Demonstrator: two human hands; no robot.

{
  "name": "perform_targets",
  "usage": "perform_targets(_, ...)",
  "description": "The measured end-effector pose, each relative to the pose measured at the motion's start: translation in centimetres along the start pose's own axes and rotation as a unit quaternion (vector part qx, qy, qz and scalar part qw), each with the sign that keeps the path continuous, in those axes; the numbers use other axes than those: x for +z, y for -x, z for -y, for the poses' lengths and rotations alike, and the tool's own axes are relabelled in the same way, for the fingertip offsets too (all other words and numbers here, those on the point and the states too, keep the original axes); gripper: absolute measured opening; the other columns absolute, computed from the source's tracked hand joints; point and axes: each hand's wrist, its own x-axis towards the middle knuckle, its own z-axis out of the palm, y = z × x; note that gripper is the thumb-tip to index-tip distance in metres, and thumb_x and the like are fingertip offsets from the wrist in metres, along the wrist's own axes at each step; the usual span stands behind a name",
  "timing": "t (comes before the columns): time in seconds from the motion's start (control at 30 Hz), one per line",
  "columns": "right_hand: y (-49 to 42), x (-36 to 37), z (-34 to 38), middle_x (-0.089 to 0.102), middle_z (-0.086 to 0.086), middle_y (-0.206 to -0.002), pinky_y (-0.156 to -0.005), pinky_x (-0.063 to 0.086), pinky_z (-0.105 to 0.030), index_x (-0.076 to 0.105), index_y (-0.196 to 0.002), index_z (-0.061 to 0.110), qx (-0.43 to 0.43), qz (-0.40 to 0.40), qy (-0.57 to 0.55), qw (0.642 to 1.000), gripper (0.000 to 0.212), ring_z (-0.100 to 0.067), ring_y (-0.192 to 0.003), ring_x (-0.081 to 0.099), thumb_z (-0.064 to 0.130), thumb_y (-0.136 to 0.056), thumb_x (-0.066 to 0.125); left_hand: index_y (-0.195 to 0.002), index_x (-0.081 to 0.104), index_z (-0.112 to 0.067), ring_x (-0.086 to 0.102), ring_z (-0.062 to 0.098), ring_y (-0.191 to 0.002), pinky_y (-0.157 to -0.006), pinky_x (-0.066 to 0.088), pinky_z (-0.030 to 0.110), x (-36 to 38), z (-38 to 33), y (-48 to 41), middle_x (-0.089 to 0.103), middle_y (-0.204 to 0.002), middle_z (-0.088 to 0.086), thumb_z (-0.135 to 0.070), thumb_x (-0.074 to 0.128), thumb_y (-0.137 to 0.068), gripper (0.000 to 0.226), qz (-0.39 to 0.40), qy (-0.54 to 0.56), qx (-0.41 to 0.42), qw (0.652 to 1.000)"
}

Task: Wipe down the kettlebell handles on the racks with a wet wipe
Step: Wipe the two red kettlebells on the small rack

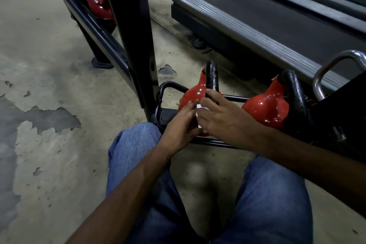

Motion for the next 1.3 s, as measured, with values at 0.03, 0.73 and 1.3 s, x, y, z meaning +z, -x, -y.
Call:
perform_targets(0.03, 0.7, -0.2, 0.6, 0.067, -0.005, -0.1, -0.113, 0.039, -0.051, 0.075, -0.098, 0.011, 0.024, -0.02, -0.009, 0.999, 0.03, -0.029, -0.105, 0.058, 0.009, -0.103, 0.045, -0.154, 0.046, -0.019, 0.035, 0.014, -0.152, -0.122, 0.036, 0.041, 0.0, 0.3, -0.1, 0.04, -0.163, -0.001, -0.016, 0.079, -0.088, 0.074, -0.003, -0.015, -0.001, 1.0)
perform_targets(0.73, -0.3, 1.7, 2.8, 0.078, -0.008, -0.101, -0.095, 0.055, -0.05, 0.075, -0.105, 0.015, 0.622, -0.167, -0.634, 0.427, 0.029, -0.03, -0.101, 0.072, 0.011, -0.104, 0.047, -0.156, 0.043, -0.035, 0.02, -0.001, -0.153, -0.125, 0.022, 0.03, -0.3, 0.5, -0.2, 0.027, -0.166, -0.022, -0.04, 0.082, -0.084, 0.083, 0.0, -0.034, -0.057, 0.998)
perform_targets(1.3, 0.4, 0.8, 5.1, 0.062, -0.013, -0.139, -0.118, 0.041, -0.034, 0.07, -0.125, 0.004, 0.451, -0.193, -0.357, 0.795, 0.029, -0.024, -0.139, 0.053, -0.001, -0.1, 0.055, -0.15, 0.053, -0.027, 0.037, 0.004, -0.149, -0.123, 0.032, 0.031, -0.4, 0.3, -0.3, 0.042, -0.161, -0.013, -0.038, 0.084, -0.08, 0.078, -0.019, -0.002, -0.046, 0.999)
